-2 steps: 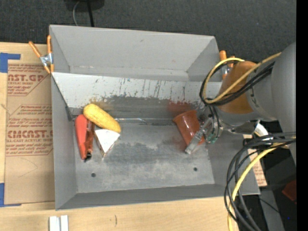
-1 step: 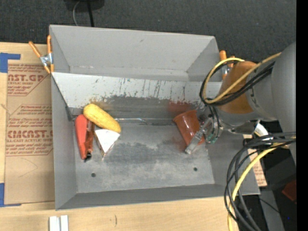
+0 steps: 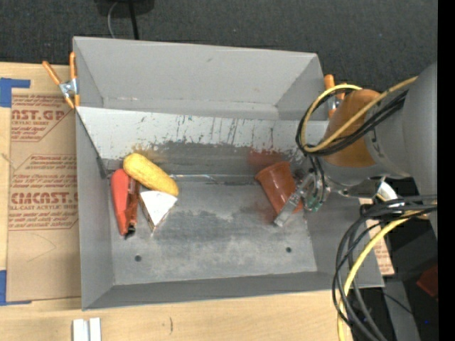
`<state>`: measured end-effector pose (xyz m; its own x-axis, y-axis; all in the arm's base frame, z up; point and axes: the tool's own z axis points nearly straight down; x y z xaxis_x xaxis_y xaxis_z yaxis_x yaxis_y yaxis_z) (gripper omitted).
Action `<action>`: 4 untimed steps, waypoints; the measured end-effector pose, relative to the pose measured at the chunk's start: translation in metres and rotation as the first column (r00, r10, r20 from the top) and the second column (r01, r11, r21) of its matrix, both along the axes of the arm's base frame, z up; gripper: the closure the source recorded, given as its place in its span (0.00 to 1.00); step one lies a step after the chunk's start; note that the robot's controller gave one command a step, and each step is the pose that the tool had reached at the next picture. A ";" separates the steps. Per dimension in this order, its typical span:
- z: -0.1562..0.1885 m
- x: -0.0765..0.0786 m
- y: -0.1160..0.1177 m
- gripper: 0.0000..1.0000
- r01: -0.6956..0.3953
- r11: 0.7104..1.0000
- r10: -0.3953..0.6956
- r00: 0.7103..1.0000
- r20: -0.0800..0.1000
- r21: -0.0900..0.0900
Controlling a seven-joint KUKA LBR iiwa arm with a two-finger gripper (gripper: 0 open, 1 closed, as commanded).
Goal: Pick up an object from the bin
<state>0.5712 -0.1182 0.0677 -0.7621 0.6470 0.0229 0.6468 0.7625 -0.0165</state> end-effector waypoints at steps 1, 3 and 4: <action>0.023 0.001 0.001 1.00 0.002 1.000 -0.002 1.000 0.006 0.000; 0.052 0.007 0.001 1.00 -0.001 1.000 0.001 1.000 0.023 -0.002; 0.057 0.006 0.001 1.00 -0.001 1.000 0.001 1.000 0.021 -0.001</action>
Offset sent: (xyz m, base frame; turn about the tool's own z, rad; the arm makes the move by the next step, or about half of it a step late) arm 0.0002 0.0000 0.0076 0.0000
